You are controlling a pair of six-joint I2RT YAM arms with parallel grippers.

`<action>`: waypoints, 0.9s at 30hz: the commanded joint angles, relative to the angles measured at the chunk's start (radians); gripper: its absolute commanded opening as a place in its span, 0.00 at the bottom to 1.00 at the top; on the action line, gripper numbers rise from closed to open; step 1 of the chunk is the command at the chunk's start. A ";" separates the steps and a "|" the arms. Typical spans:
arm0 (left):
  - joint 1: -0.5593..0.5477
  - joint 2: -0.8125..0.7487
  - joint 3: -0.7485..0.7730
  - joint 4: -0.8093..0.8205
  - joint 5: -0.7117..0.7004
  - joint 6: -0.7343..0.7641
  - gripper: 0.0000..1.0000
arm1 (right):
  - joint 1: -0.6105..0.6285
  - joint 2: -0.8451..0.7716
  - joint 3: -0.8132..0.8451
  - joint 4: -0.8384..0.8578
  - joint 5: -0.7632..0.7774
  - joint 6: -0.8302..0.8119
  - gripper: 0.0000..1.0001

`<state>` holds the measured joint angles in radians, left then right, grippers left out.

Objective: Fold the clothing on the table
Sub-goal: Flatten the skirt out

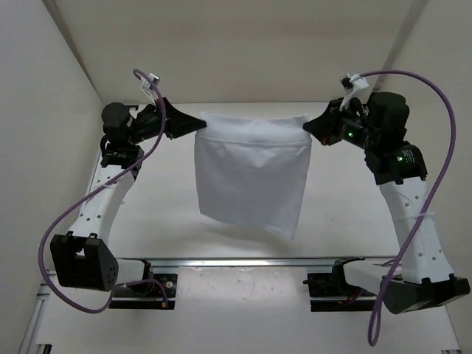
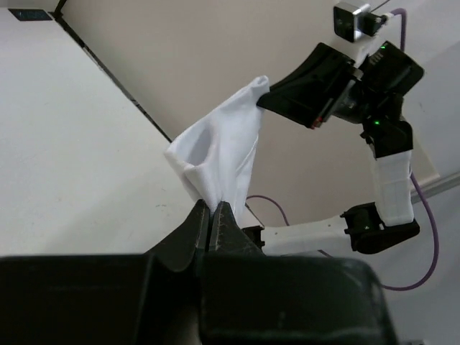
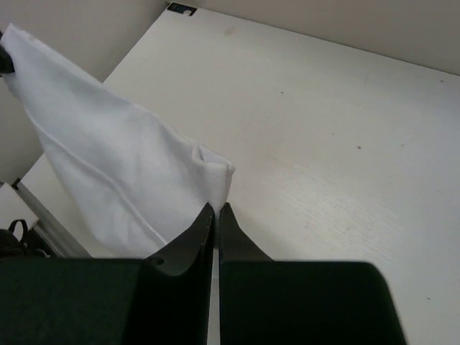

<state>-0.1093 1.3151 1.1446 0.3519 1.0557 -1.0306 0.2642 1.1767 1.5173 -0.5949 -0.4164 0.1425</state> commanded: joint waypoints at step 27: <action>-0.098 0.747 0.241 -0.071 -0.330 0.145 0.00 | -0.204 0.701 -0.019 0.320 -0.165 0.141 0.00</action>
<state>-0.2123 2.1056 1.3563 0.2352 0.7147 -0.8711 0.0566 1.9297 1.4895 -0.3000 -0.5682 0.2813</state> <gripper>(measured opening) 0.038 0.015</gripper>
